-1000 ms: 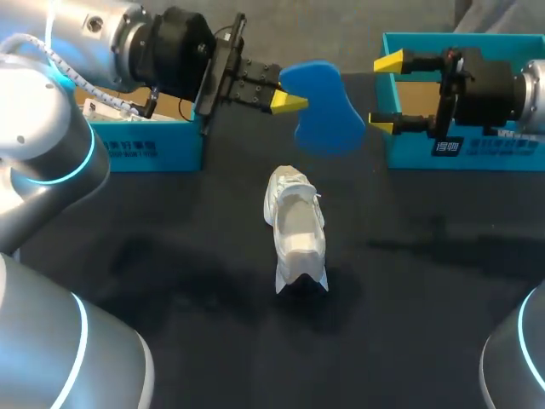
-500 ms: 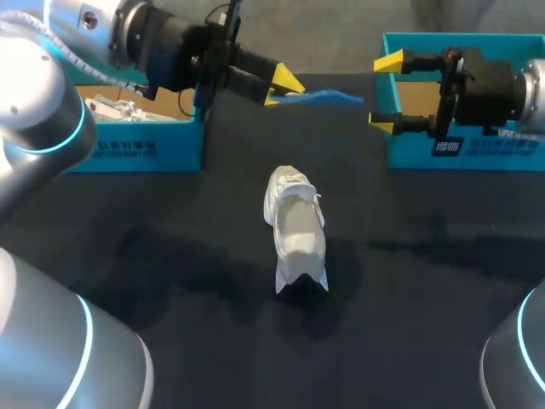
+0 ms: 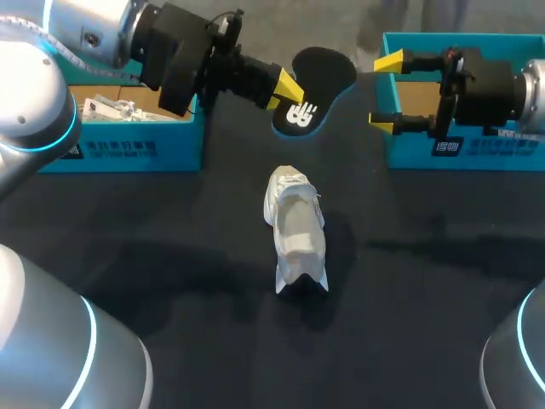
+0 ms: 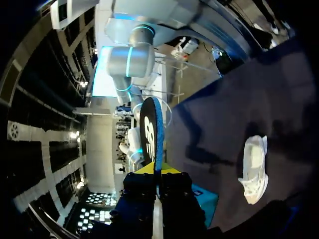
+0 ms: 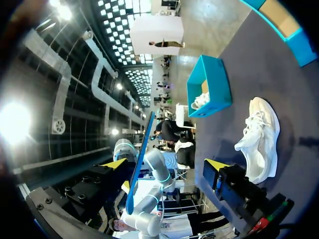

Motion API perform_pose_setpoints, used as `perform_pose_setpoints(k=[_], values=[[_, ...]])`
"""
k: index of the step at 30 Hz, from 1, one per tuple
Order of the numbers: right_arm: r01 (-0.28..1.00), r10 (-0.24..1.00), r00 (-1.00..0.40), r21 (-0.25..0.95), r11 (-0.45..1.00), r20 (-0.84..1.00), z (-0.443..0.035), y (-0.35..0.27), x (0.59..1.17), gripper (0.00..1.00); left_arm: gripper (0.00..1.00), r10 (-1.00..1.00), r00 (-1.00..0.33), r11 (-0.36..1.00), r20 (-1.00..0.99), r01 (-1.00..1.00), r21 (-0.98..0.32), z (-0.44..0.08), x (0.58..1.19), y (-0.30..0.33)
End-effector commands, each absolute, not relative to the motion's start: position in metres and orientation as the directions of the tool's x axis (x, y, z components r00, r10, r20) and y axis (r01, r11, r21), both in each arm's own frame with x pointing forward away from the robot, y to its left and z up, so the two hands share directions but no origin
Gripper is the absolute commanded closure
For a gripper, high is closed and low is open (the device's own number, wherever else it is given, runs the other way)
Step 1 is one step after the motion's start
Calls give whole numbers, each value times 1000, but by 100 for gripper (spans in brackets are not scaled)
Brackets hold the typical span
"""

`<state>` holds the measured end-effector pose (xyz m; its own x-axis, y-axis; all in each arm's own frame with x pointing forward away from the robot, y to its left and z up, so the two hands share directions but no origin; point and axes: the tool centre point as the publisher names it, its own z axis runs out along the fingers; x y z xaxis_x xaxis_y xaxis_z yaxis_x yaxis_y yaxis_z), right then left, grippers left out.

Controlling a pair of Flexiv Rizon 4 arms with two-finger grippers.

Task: Take the shoe out of the shoebox, open the shoe tongue, remove and reinsert the insole, then place the shoe into the shoebox

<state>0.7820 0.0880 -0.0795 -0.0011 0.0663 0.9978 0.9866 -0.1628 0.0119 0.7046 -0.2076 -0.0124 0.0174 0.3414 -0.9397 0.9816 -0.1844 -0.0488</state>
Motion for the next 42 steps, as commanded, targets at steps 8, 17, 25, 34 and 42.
perform_pose_setpoints(k=[8, 17, 25, 34, 42], values=[[986, 66, -1, 12, -165, 998, -80, 90, 782, 0, 100, 323, 121, -140, -938, 987, 79, -59, 713, -202], [989, 81, 4, 9, -150, 997, -77, 99, 787, 0, 100, 310, 253, -131, -917, 966, 222, -69, 728, -218], [993, 79, -2, 12, -121, 997, -73, 114, 793, 0, 100, 285, 276, -153, -918, 959, 240, -70, 725, -234], [995, 76, 0, 8, -101, 997, -73, 121, 791, 57, 100, 270, 307, -160, -913, 949, 272, -69, 728, -246], [995, 63, 15, -9, -98, 998, -77, 125, 786, 62, 100, 265, 320, -136, -910, 946, 293, -69, 734, -252]])
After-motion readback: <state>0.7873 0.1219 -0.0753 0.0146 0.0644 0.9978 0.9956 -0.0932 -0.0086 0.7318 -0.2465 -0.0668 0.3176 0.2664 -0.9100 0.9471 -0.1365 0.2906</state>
